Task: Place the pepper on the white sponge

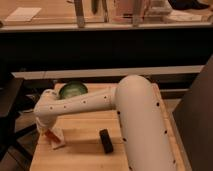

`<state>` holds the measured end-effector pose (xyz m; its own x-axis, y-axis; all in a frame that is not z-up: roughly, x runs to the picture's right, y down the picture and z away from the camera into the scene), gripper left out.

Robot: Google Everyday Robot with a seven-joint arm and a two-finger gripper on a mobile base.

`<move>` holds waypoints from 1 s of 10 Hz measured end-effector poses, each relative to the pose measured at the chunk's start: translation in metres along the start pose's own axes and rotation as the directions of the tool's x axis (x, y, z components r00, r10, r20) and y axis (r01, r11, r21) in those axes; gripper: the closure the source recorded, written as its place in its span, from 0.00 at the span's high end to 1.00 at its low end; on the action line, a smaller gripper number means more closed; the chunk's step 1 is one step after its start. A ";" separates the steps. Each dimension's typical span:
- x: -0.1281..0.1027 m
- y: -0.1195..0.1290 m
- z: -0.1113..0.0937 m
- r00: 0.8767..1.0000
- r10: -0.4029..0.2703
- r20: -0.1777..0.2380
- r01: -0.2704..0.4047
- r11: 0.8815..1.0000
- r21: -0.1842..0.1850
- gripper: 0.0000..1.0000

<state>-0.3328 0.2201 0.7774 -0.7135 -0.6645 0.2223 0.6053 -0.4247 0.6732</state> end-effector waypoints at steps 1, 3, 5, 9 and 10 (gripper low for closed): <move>0.000 0.000 0.000 1.000 -0.005 0.002 0.005 1.000 0.001 0.17; -0.001 -0.001 0.000 1.000 -0.012 0.005 0.012 1.000 0.003 0.17; -0.002 -0.001 0.000 1.000 -0.019 0.008 0.019 1.000 0.005 0.22; -0.004 -0.002 0.001 0.999 -0.039 0.016 0.039 0.999 0.011 0.37; -0.004 -0.002 0.001 0.999 -0.040 0.018 0.040 0.999 0.013 0.42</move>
<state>-0.3316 0.2244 0.7756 -0.7435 -0.6357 0.2074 0.5717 -0.4434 0.6904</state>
